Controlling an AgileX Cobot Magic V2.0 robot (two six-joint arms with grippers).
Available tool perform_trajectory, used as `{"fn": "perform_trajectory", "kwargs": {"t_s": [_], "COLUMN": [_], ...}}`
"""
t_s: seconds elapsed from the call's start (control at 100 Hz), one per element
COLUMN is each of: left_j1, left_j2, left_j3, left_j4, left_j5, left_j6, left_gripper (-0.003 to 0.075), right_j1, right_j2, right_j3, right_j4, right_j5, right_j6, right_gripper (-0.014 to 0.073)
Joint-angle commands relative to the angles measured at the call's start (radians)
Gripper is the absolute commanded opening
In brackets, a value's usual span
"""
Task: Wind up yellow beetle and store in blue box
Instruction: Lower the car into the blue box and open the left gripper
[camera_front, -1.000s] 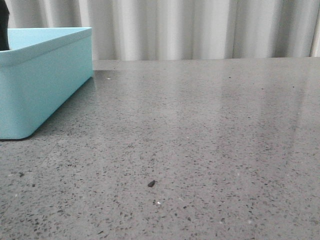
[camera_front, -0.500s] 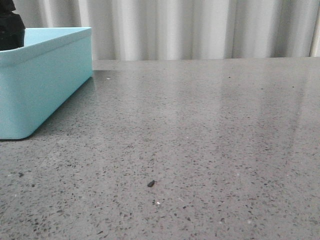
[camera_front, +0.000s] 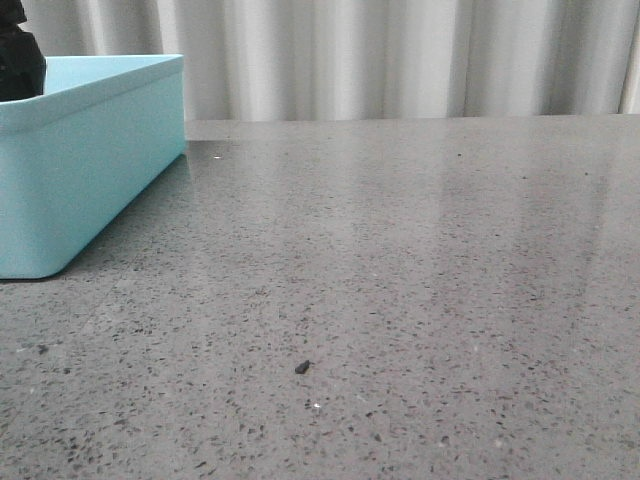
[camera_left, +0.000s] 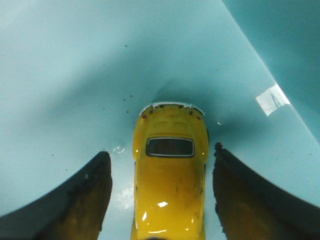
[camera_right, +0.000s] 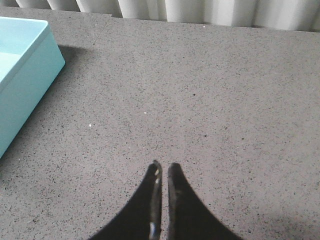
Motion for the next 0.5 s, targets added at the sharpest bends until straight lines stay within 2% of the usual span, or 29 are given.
{"fn": "perform_trajectory", "kwargs": {"t_s": [0.0,0.08,0.13,0.29,0.49], "left_j1": [0.001,0.001,0.001,0.001,0.001], "left_j2": [-0.046,-0.053,-0.066,-0.126,-0.217], "left_j3": [-0.036,-0.054,-0.059,-0.059,-0.059], "left_j4": [-0.008,-0.038,-0.061,-0.144,-0.198], "left_j5": [0.019,0.064,0.073,0.048,0.023], "left_j6": [-0.005,0.007,0.021,0.038,0.043], "left_gripper": [0.0402,0.0355,0.0286,-0.0024,-0.0021], "right_j1": [-0.003,-0.003,-0.003,-0.003,-0.003], "right_j2": [-0.021,-0.038,-0.054,-0.147,-0.305], "right_j3": [-0.024,-0.017,-0.005,0.073,0.212], "right_j4": [0.009,-0.012,-0.027,-0.063,-0.077], "right_j5": [-0.064,-0.074,-0.089,-0.167,-0.265], "right_j6": [-0.007,-0.007,-0.007,-0.007,-0.007], "right_gripper": [-0.005,-0.005,-0.005,-0.005,-0.005]}}
